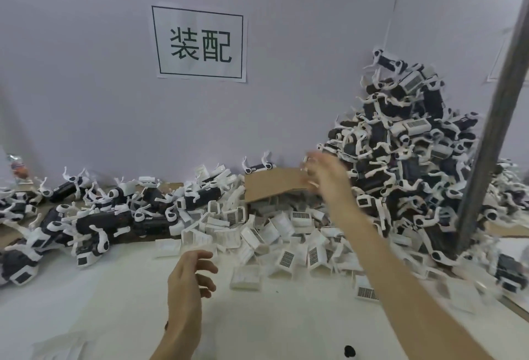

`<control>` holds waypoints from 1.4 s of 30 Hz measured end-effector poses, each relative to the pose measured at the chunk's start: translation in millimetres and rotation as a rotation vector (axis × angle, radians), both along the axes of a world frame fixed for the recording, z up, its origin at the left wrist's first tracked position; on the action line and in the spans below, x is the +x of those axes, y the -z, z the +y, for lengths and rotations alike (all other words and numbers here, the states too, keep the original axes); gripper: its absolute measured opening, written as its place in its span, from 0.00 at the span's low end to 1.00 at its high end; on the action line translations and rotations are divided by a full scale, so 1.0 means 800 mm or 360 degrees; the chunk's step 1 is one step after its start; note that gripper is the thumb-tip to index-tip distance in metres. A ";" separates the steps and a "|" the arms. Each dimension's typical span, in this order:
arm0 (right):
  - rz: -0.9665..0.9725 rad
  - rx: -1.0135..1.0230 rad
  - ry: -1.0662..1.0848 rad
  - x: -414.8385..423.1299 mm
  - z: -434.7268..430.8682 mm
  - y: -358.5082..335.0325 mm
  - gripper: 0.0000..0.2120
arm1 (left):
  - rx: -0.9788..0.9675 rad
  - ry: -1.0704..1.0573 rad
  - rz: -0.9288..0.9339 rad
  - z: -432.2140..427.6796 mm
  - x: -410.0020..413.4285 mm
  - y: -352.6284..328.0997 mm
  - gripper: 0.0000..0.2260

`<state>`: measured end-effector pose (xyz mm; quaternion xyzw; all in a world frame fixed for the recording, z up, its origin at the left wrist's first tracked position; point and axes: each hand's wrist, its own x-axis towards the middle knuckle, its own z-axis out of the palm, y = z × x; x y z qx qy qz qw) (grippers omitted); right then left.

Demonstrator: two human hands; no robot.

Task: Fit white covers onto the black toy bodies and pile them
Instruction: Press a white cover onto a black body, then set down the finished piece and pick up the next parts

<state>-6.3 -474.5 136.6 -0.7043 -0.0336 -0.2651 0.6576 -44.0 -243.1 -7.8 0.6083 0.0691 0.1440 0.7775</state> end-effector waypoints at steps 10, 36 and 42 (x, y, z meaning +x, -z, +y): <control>0.0395 -0.1693 -0.0066 -0.029 0.079 0.205 0.22 | 0.0252 -0.0095 0.0104 0.008 0.004 0.005 0.11; 0.0182 -0.0869 -0.0028 -0.039 0.078 0.192 0.17 | 0.1720 -0.0571 0.0175 0.094 0.072 -0.017 0.29; 0.0155 -0.0840 -0.0042 -0.041 0.079 0.192 0.16 | 0.2857 -0.0578 0.0107 0.171 0.132 -0.059 0.43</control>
